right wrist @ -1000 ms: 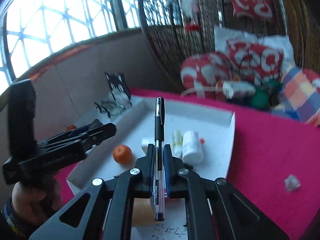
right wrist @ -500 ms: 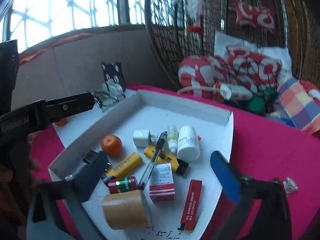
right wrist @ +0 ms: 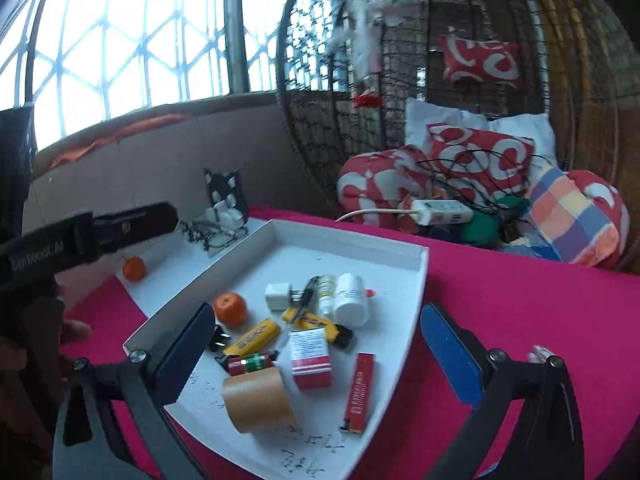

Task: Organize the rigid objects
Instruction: 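Move both tools back toward the blue binder clip and sticker badge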

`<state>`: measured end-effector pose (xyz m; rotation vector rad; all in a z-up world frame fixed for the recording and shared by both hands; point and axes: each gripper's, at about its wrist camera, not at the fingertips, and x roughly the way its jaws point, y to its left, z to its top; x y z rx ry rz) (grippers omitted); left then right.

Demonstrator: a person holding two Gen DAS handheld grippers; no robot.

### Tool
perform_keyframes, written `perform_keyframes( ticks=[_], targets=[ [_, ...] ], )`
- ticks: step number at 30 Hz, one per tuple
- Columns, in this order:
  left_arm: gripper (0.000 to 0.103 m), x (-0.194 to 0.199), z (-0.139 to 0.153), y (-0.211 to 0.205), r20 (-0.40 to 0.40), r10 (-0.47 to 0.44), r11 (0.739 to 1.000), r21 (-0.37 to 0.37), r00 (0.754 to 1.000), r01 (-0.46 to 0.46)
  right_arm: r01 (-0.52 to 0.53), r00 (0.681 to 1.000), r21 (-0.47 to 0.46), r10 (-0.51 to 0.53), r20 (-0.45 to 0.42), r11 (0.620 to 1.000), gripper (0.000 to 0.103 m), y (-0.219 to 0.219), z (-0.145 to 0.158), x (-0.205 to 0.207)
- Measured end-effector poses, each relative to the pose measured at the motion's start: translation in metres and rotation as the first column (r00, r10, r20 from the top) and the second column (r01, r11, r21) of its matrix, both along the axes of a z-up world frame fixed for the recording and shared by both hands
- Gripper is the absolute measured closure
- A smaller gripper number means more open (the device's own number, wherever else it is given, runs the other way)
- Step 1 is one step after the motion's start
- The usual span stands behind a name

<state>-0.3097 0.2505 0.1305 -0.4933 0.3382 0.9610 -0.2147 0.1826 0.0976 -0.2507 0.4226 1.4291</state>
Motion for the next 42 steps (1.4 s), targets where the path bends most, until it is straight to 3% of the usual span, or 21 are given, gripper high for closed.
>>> perform_keyframes(
  ticks=[16, 25, 30, 37, 41, 42],
  targets=[
    [0.000, 0.050, 0.011, -0.032, -0.039, -0.133, 0.991, 0.021, 0.990, 0.134, 0.228, 0.969, 0.125, -0.213, -0.127, 0.965, 0.000, -0.069, 0.024, 0.081],
    [0.000, 0.106, -0.007, -0.060, -0.101, -0.293, 0.956, -0.040, 0.951, 0.291, 0.413, 0.900, 0.189, -0.369, -0.230, 0.891, 0.000, -0.120, 0.032, 0.138],
    [0.000, 0.153, -0.025, -0.083, -0.164, -0.423, 0.906, -0.099, 0.891, 0.411, 0.475, 0.865, 0.185, -0.419, -0.275, 0.860, 0.000, -0.138, 0.025, 0.164],
    [0.000, 0.219, -0.072, -0.125, -0.245, -0.604, 0.797, -0.210, 0.759, 0.566, 0.510, 0.836, 0.164, -0.441, -0.328, 0.845, 0.000, -0.157, 0.012, 0.187],
    [0.001, 0.237, -0.097, -0.135, -0.296, -0.615, 0.788, -0.231, 0.731, 0.570, 0.521, 0.824, 0.151, -0.449, -0.346, 0.840, 0.000, -0.165, 0.006, 0.197],
    [0.006, 0.240, -0.103, -0.135, -0.301, -0.621, 0.784, -0.240, 0.724, 0.572, 0.523, 0.821, 0.148, -0.450, -0.351, 0.839, 0.000, -0.167, 0.006, 0.199]
  ],
)
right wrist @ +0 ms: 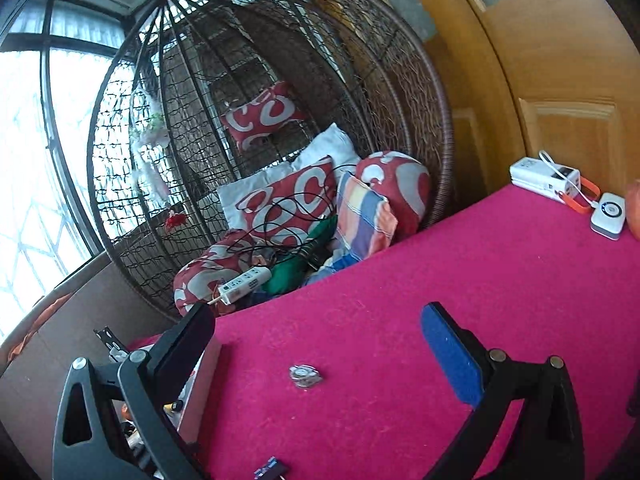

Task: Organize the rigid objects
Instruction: 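Move both tools back toward the blue binder clip and sticker badge, then grasp the blue binder clip with the left tool while the right tool grasps the sticker badge, then carry the binder clip and sticker badge over the white tray with both tools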

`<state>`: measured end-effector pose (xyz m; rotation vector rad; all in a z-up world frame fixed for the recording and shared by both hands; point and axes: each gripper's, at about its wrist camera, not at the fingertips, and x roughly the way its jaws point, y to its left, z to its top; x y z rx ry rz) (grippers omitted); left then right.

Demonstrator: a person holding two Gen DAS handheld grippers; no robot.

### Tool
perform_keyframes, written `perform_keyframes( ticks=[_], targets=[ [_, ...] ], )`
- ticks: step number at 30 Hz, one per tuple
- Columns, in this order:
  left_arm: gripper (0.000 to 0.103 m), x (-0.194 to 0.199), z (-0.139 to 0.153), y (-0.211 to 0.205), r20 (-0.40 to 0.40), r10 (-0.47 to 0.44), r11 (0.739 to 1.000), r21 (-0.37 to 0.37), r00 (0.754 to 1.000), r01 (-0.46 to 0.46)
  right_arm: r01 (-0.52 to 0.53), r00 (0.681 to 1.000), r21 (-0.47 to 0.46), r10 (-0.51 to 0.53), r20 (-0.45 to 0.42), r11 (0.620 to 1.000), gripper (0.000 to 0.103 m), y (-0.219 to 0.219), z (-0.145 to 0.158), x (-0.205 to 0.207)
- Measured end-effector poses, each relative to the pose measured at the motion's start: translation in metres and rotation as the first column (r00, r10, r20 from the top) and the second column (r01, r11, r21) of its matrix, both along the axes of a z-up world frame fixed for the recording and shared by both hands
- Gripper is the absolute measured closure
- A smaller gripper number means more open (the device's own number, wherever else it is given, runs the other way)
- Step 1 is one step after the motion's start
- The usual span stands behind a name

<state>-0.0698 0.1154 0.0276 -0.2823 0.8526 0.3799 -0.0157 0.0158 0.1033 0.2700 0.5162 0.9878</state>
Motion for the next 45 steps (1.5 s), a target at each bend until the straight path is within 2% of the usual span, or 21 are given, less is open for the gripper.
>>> perform_keyframes(
  ticks=[1, 3, 5, 6, 10, 11, 12, 13, 14, 15, 18, 21, 25, 28, 31, 34, 36, 37, 39, 42, 45],
  targets=[
    [0.009, 0.001, -0.004, 0.000, -0.010, 0.001, 1.000, 0.000, 1.000, -0.001, 0.001, 1.000, 0.000, -0.001, -0.005, 1.000, 0.000, -0.002, -0.001, 0.003],
    [0.024, 0.003, -0.011, 0.002, -0.028, 0.003, 1.000, -0.007, 1.000, -0.003, 0.007, 1.000, 0.001, -0.007, -0.017, 1.000, 0.000, -0.005, -0.004, 0.007],
    [0.035, 0.006, -0.015, 0.002, -0.037, 0.001, 1.000, -0.009, 0.999, -0.001, 0.013, 0.999, 0.002, -0.013, -0.029, 1.000, 0.000, -0.007, -0.006, 0.012],
    [0.038, 0.006, -0.016, 0.002, -0.039, -0.003, 1.000, -0.009, 0.999, 0.002, 0.017, 0.999, 0.004, -0.016, -0.041, 1.000, 0.000, -0.008, -0.008, 0.014],
    [0.039, 0.007, -0.020, -0.001, -0.037, -0.029, 0.999, 0.036, 0.999, 0.031, 0.010, 0.998, 0.001, -0.010, -0.063, 1.000, 0.000, -0.006, -0.012, 0.015],
    [0.042, 0.008, -0.020, -0.001, -0.035, -0.036, 0.999, 0.040, 0.999, 0.037, 0.004, 0.998, -0.002, -0.004, -0.063, 1.000, 0.000, -0.005, -0.013, 0.015],
    [0.056, 0.007, -0.019, -0.002, -0.027, -0.042, 0.998, 0.044, 0.999, 0.043, -0.004, 0.998, -0.009, 0.004, -0.060, 1.000, 0.000, -0.001, -0.013, 0.014],
    [0.061, 0.005, -0.018, -0.001, -0.019, -0.043, 0.998, 0.048, 0.999, 0.044, -0.011, 0.998, -0.015, 0.010, -0.057, 1.000, 0.000, 0.001, -0.014, 0.013],
    [0.074, 0.003, -0.017, 0.000, -0.009, -0.035, 0.998, 0.045, 0.999, 0.036, -0.023, 0.998, -0.024, 0.022, -0.054, 0.999, 0.000, 0.005, -0.014, 0.012],
    [0.079, 0.002, -0.016, 0.003, 0.002, -0.022, 0.999, 0.038, 1.000, 0.022, -0.035, 0.998, -0.034, 0.033, -0.051, 0.999, 0.000, 0.008, -0.015, 0.012],
    [0.082, -0.006, -0.015, 0.012, 0.030, -0.006, 1.000, -0.018, 1.000, 0.006, -0.079, 0.997, -0.104, 0.076, -0.027, 0.991, 0.000, 0.030, -0.022, 0.011],
    [0.083, -0.012, -0.010, 0.012, 0.044, 0.006, 1.000, -0.006, 0.999, -0.006, -0.130, 0.991, -0.226, 0.130, -0.015, 0.965, 0.000, 0.060, -0.037, 0.011],
    [0.084, -0.022, -0.001, 0.013, 0.071, 0.014, 1.000, -0.006, 0.997, -0.013, -0.174, 0.984, -0.395, 0.174, -0.036, 0.902, 0.000, 0.106, -0.069, 0.009],
    [0.085, -0.032, 0.007, 0.012, 0.096, 0.010, 1.000, -0.015, 0.995, -0.008, -0.226, 0.972, -0.454, 0.230, -0.048, 0.862, 0.000, 0.134, -0.085, 0.002],
    [0.085, -0.039, 0.014, 0.012, 0.117, 0.007, 1.000, -0.021, 0.993, -0.005, -0.215, 0.970, -0.518, 0.245, -0.012, 0.828, 0.003, 0.156, -0.092, -0.006],
    [0.085, -0.043, 0.018, 0.013, 0.128, 0.011, 1.000, -0.022, 0.992, -0.009, -0.255, 0.960, -0.518, 0.278, -0.034, 0.817, 0.017, 0.170, -0.091, -0.005],
    [0.085, -0.044, 0.019, 0.015, 0.135, 0.017, 1.000, -0.029, 0.991, -0.013, -0.260, 0.957, -0.543, 0.288, -0.036, 0.798, 0.038, 0.175, -0.093, -0.006],
    [0.085, -0.045, 0.019, 0.015, 0.139, 0.019, 0.999, -0.030, 0.990, -0.015, -0.262, 0.955, -0.547, 0.294, -0.029, 0.795, 0.040, 0.175, -0.093, -0.007],
    [0.085, -0.045, 0.021, 0.015, 0.148, 0.018, 0.999, -0.032, 0.989, -0.014, -0.274, 0.946, -0.562, 0.325, -0.010, 0.780, 0.069, 0.173, -0.093, -0.013],
    [0.085, -0.047, 0.026, 0.014, 0.161, 0.013, 1.000, -0.029, 0.987, -0.008, -0.292, 0.934, -0.563, 0.357, 0.007, 0.773, 0.069, 0.166, -0.091, -0.022],
    [0.085, -0.049, 0.033, 0.009, 0.178, 0.007, 1.000, -0.015, 0.984, -0.004, -0.292, 0.933, -0.529, 0.359, 0.027, 0.797, 0.070, 0.154, -0.084, -0.030]
  ],
)
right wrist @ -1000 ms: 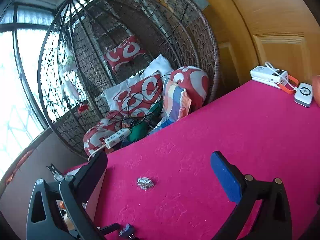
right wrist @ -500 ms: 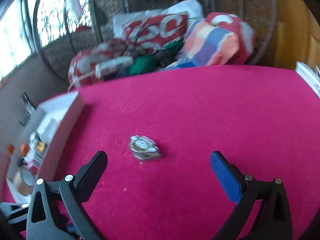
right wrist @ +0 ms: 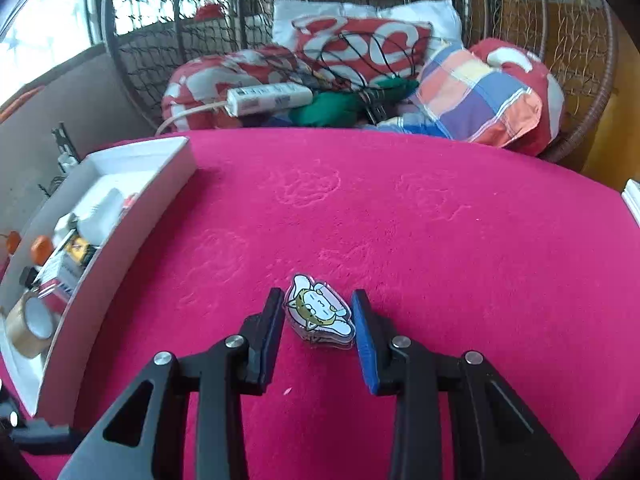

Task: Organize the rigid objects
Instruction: 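Carry the binder clip and sticker badge over the white tray with both tools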

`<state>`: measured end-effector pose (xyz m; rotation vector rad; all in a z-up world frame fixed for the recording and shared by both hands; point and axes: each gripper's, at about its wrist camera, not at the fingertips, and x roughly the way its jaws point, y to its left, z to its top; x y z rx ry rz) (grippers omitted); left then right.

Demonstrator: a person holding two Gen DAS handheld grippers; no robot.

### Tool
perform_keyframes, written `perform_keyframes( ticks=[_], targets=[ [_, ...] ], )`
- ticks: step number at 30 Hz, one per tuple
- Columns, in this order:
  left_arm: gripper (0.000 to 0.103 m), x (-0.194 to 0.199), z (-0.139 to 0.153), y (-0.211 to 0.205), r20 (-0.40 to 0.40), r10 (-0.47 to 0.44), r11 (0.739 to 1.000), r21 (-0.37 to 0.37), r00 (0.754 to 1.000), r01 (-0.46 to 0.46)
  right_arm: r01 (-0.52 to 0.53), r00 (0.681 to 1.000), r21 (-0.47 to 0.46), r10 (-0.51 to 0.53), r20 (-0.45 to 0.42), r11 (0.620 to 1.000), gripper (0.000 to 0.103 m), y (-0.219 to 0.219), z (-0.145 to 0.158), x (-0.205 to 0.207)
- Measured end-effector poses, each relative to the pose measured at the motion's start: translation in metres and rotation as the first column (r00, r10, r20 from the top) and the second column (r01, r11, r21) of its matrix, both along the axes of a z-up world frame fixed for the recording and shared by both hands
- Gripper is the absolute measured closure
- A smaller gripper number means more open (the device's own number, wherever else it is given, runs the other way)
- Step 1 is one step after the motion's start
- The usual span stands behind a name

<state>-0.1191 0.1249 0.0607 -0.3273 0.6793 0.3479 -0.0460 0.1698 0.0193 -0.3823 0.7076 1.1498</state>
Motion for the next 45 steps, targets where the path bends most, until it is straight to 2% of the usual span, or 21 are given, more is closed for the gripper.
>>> perform_keyframes(
  ticks=[5, 9, 17, 23, 27, 32, 45],
  targets=[
    [0.085, -0.006, 0.016, -0.004, 0.041, 0.004, 1.000, 0.019, 0.999, -0.005, 0.033, 0.999, 0.119, -0.028, -0.042, 0.992, 0.070, -0.031, 0.028, -0.008],
    [0.085, -0.015, 0.038, -0.009, 0.090, 0.012, 0.998, 0.054, 0.996, -0.017, 0.065, 0.998, 0.243, -0.057, -0.040, 0.968, 0.070, -0.067, 0.064, -0.012],
    [0.084, -0.041, 0.082, -0.011, 0.193, 0.047, 0.991, 0.115, 0.980, -0.071, 0.065, 0.996, 0.450, -0.086, 0.024, 0.891, 0.070, -0.123, 0.133, -0.029],
    [0.084, -0.073, 0.113, -0.007, 0.271, 0.109, 0.975, 0.159, 0.956, -0.157, 0.034, 0.993, 0.575, -0.094, 0.074, 0.818, 0.070, -0.156, 0.169, -0.046],
    [0.084, -0.093, 0.128, 0.000, 0.314, 0.151, 0.962, 0.171, 0.937, -0.213, -0.001, 0.990, 0.619, -0.088, 0.112, 0.785, 0.070, -0.168, 0.184, -0.060],
    [0.084, -0.113, 0.136, 0.007, 0.348, 0.186, 0.950, 0.174, 0.919, -0.259, -0.033, 0.990, 0.638, -0.063, 0.127, 0.770, 0.070, -0.171, 0.191, -0.071],
    [0.084, -0.144, 0.133, 0.017, 0.372, 0.240, 0.937, 0.153, 0.897, -0.314, -0.090, 0.991, 0.615, 0.006, 0.137, 0.783, 0.069, -0.158, 0.190, -0.091]
  ],
)
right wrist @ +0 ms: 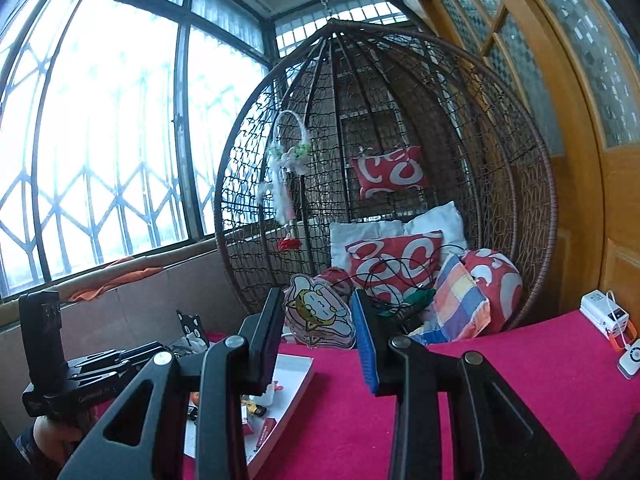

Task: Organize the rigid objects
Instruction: 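Carry the binder clip and sticker badge over the white tray with both tools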

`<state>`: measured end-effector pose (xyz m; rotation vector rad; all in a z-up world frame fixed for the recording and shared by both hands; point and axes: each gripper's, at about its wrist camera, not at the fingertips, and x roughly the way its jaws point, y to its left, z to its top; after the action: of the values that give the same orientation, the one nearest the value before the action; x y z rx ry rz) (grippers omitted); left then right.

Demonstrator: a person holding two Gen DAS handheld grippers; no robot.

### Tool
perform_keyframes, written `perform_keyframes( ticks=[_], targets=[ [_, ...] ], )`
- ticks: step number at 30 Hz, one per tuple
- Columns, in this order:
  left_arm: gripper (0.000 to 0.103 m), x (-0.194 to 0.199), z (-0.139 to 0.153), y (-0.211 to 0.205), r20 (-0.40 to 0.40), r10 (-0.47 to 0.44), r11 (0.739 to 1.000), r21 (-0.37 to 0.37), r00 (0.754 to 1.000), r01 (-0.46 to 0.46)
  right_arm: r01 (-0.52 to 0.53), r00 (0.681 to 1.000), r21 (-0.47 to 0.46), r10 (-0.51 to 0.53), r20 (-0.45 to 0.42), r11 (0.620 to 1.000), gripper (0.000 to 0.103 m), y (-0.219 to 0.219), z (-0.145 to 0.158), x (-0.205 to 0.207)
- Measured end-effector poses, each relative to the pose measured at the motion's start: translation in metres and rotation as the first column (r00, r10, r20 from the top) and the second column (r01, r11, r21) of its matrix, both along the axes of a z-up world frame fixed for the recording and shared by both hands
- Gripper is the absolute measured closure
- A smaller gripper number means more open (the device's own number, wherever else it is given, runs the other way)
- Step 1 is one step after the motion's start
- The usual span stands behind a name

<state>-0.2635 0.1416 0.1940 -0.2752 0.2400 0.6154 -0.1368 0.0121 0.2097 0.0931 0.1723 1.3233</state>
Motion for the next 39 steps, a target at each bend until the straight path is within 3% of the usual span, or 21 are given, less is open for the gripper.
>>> perform_keyframes(
  ticks=[27, 39],
  targets=[
    [0.084, -0.054, -0.018, 0.037, 0.040, 0.112, 0.991, -0.071, 0.993, -0.109, -0.100, 0.995, -0.102, 0.101, 0.004, 0.990, 0.069, 0.051, -0.009, -0.026],
    [0.085, -0.073, -0.027, 0.060, 0.032, 0.157, 0.983, -0.098, 0.987, -0.154, -0.188, 0.982, -0.160, 0.186, -0.028, 0.969, 0.069, 0.097, -0.016, -0.044]
  ],
)
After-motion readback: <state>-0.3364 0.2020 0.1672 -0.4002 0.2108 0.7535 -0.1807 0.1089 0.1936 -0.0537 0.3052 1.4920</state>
